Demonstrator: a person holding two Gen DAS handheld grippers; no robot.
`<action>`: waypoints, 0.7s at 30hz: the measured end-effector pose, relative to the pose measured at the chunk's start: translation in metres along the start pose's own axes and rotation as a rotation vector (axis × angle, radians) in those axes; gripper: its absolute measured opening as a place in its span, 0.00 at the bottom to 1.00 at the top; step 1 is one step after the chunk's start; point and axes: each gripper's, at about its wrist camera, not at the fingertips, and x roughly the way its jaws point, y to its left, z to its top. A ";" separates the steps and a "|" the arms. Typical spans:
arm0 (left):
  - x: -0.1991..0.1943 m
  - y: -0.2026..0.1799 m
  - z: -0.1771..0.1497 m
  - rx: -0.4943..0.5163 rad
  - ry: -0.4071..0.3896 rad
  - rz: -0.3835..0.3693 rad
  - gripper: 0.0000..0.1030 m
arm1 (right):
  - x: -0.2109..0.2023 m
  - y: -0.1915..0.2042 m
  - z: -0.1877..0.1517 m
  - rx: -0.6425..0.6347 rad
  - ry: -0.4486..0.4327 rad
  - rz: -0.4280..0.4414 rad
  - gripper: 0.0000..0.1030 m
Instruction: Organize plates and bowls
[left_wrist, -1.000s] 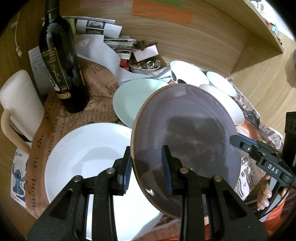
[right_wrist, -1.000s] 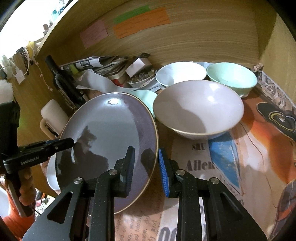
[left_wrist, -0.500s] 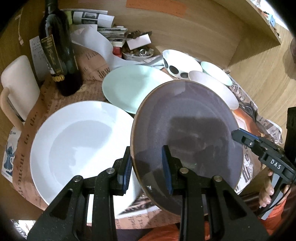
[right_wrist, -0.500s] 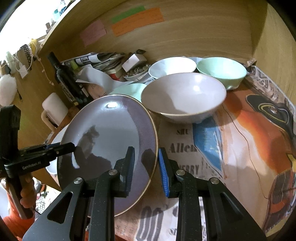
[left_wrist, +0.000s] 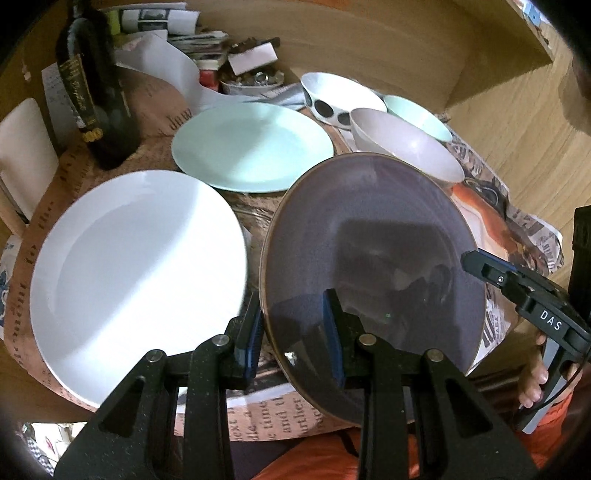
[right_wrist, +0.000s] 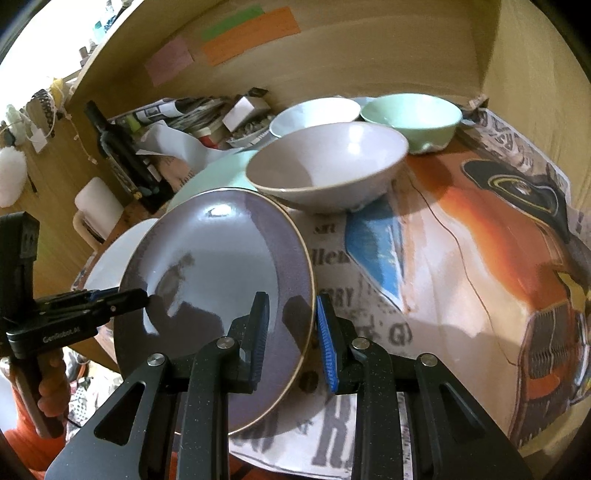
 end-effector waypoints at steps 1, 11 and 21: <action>0.002 -0.002 0.000 0.003 0.005 0.002 0.30 | 0.001 -0.001 0.000 0.003 0.004 -0.001 0.23; 0.013 -0.011 -0.001 0.020 0.027 0.012 0.31 | 0.007 -0.011 -0.002 0.018 0.028 -0.016 0.23; 0.024 -0.014 0.006 0.022 0.030 0.010 0.33 | 0.010 -0.013 0.002 -0.002 0.037 -0.040 0.23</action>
